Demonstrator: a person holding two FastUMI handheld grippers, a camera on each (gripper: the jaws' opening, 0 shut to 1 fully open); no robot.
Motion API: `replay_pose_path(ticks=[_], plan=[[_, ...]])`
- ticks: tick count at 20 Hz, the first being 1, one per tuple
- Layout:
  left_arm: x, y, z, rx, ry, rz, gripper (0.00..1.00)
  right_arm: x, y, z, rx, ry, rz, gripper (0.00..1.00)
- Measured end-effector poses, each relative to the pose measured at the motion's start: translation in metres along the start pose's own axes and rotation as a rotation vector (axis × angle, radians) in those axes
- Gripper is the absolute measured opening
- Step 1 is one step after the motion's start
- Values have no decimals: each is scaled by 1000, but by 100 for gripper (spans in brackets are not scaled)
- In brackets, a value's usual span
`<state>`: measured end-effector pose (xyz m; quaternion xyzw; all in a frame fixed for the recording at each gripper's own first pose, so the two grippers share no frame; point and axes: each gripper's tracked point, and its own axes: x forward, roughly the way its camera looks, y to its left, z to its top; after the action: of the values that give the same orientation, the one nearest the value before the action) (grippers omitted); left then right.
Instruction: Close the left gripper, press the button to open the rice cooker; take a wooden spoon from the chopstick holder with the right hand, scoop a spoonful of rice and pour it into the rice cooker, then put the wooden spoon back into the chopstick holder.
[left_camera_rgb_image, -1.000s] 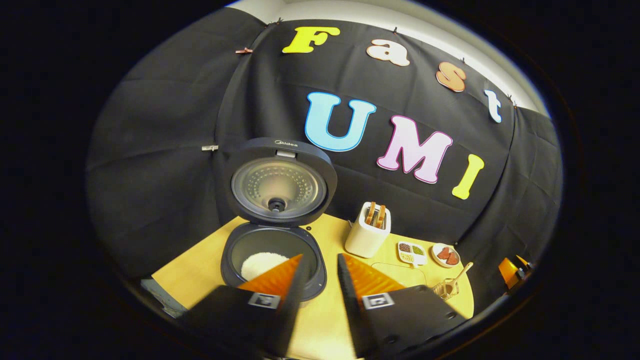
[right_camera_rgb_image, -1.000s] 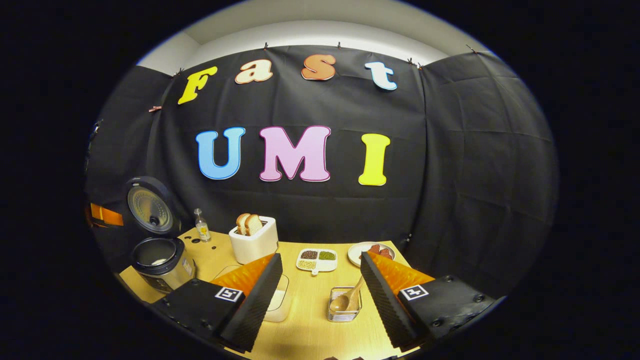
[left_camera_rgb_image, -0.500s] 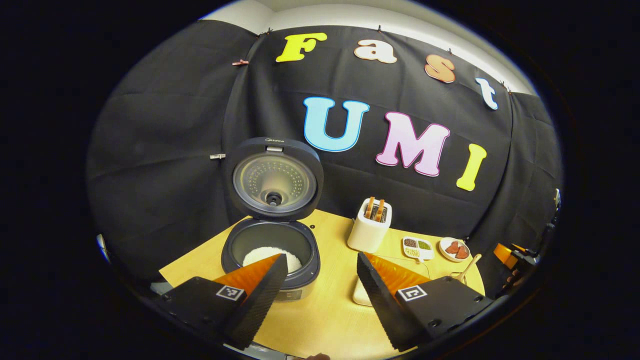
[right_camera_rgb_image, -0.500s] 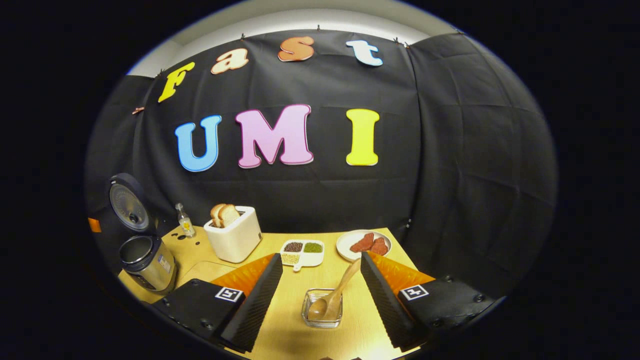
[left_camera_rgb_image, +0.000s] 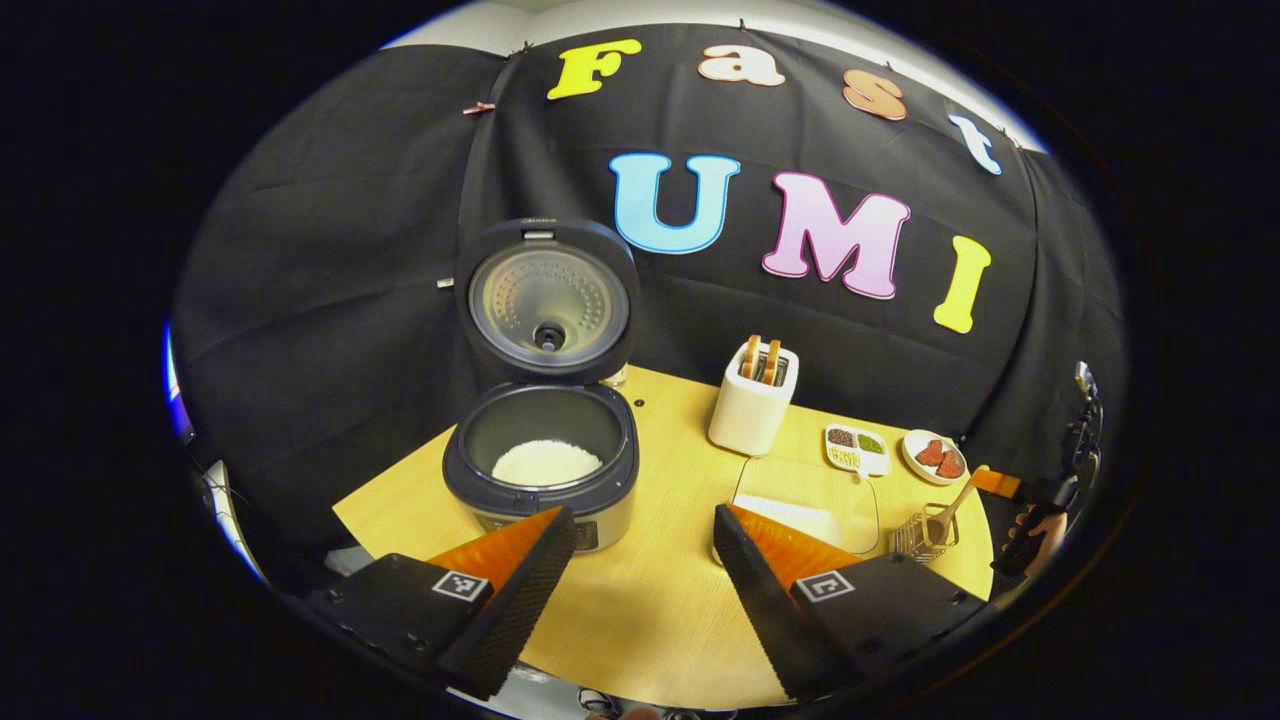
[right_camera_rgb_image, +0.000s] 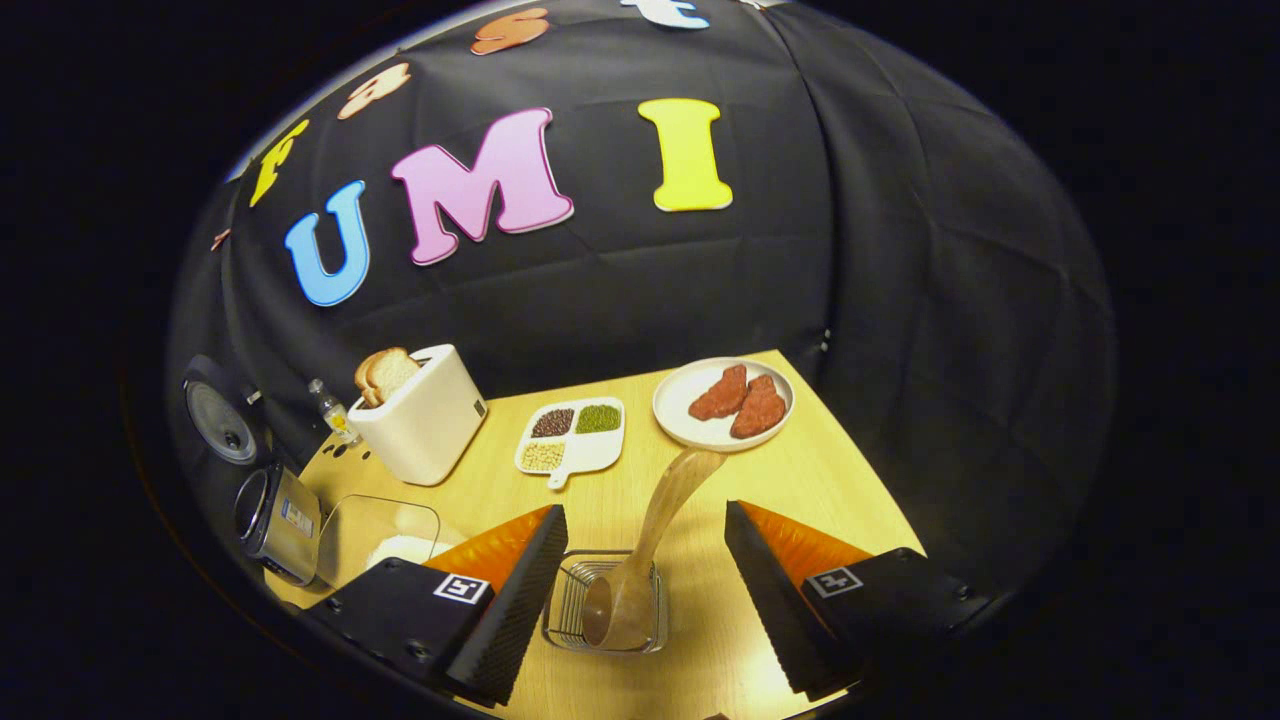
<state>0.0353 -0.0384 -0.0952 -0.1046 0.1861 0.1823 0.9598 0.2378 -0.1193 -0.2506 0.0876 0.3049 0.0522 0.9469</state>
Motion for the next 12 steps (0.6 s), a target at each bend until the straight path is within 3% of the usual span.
replay_pose_path(ticks=[7,9,10,12], plan=[[3,-9,-10,36,38,23,96,54,1,-27,104,132,13,98],[3,-13,-11,18,31,15,96,63,-1,-28,139,139,-11,91],[2,-15,-13,0,37,11,96,68,-5,-28,159,137,-27,77],[3,-16,-25,-28,58,11,96,68,2,-33,215,172,-8,39]])
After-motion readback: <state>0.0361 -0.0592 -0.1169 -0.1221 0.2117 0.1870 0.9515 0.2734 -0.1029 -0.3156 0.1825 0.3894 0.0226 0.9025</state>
